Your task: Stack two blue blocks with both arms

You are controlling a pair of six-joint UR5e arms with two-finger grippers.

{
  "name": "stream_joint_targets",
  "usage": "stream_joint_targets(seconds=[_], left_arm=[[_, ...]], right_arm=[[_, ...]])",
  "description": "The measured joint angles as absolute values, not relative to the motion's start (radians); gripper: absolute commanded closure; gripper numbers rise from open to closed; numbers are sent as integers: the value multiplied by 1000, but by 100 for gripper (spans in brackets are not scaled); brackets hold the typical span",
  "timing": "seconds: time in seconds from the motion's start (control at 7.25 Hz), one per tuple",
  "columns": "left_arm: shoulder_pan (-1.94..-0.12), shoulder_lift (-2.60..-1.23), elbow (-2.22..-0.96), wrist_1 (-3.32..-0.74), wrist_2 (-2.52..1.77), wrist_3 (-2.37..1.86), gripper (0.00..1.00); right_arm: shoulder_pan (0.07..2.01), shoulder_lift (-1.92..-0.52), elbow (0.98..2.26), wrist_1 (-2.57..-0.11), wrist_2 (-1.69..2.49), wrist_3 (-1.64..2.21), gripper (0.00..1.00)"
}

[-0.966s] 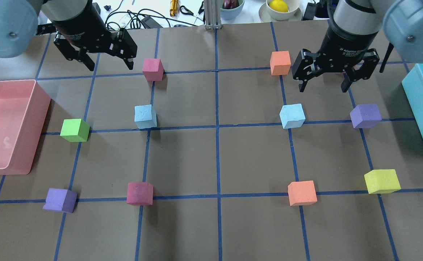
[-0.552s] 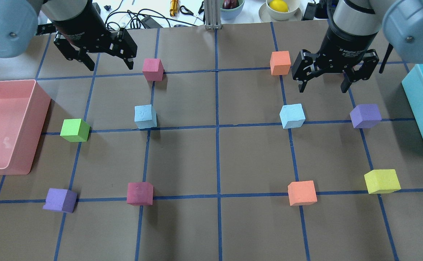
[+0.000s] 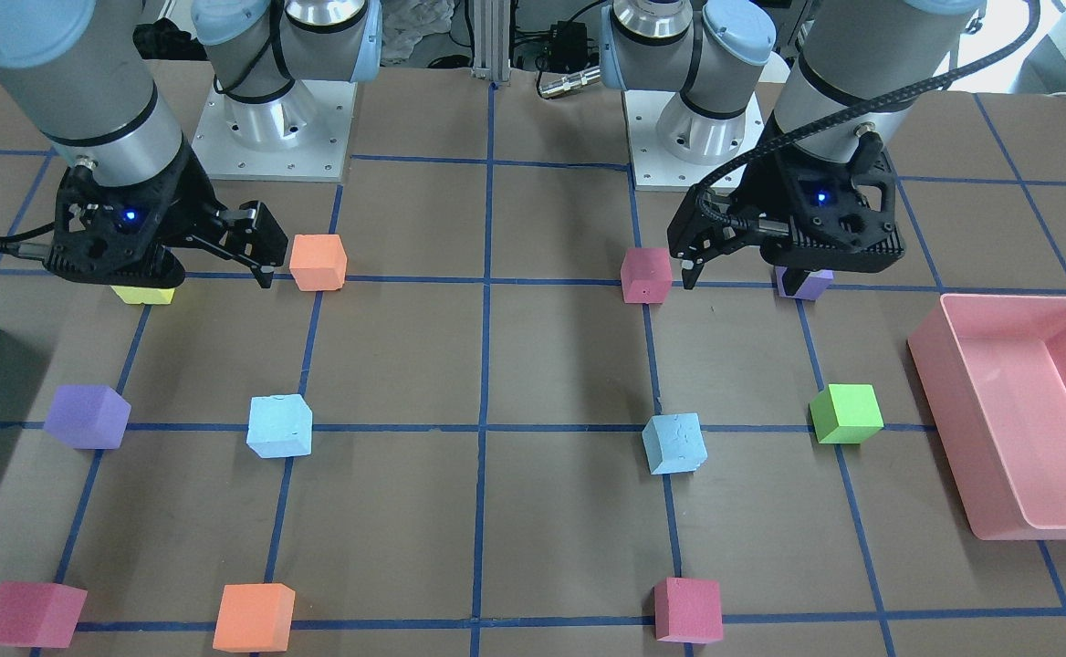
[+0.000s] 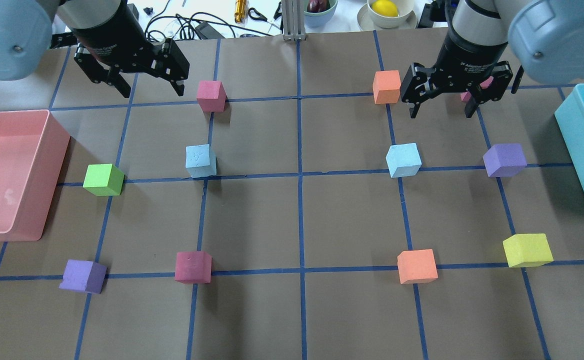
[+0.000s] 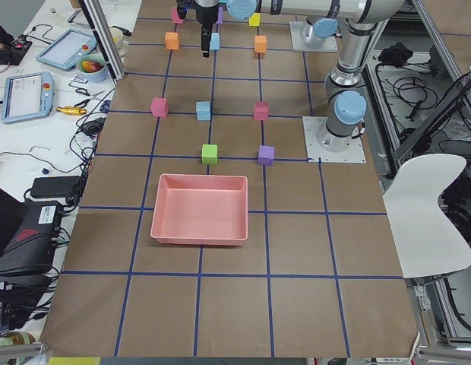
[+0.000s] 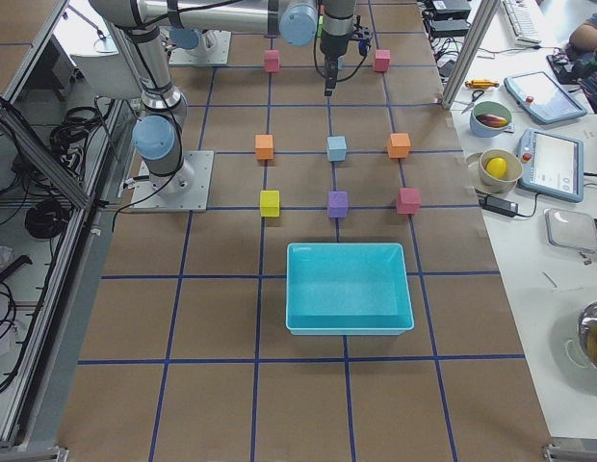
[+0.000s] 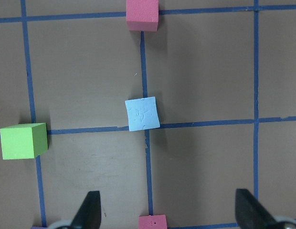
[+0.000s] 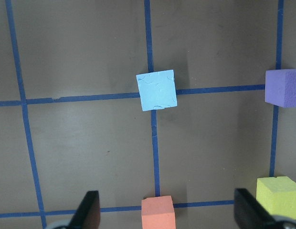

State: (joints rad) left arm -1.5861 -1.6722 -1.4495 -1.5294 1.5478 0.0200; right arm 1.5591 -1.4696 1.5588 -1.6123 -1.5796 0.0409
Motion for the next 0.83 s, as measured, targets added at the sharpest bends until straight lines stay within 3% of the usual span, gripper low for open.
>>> stream_joint_targets(seconds=[0.55, 0.83], left_arm=[[-1586, -1671, -1454, -1529, 1548, 20, 0], [-1586, -1667, -1460, -1528, 1548, 22, 0]], right_arm=[[1556, -1271, 1583, -1832, -1579, -7, 0], [1556, -1241, 1643, -1879, -1572, -104, 0]])
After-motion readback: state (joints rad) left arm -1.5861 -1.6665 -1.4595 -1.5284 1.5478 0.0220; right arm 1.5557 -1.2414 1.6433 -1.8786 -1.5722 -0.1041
